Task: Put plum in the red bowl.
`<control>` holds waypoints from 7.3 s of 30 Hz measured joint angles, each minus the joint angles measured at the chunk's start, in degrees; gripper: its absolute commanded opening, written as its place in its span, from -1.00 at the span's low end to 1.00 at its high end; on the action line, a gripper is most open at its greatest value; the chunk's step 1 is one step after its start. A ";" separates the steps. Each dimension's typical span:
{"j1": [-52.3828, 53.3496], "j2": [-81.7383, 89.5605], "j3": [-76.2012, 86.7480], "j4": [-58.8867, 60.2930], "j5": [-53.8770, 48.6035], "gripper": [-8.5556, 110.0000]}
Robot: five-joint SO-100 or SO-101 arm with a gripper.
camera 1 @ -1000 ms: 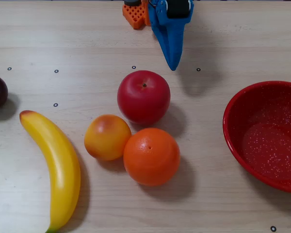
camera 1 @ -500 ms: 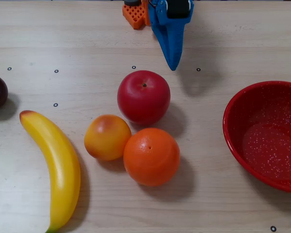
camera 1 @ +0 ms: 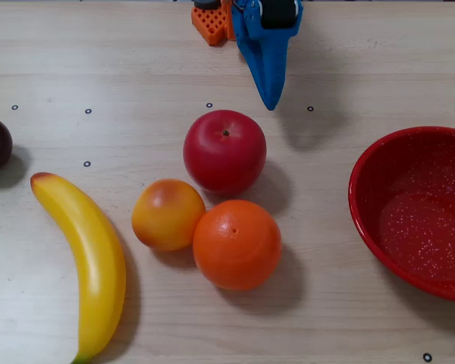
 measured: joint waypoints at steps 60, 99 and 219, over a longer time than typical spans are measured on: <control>24.79 -43.95 -51.33 14.15 -6.06 -0.86; 56.51 -106.00 -121.03 37.71 -15.12 -0.86; 66.71 -149.15 -151.79 38.76 -44.65 -0.12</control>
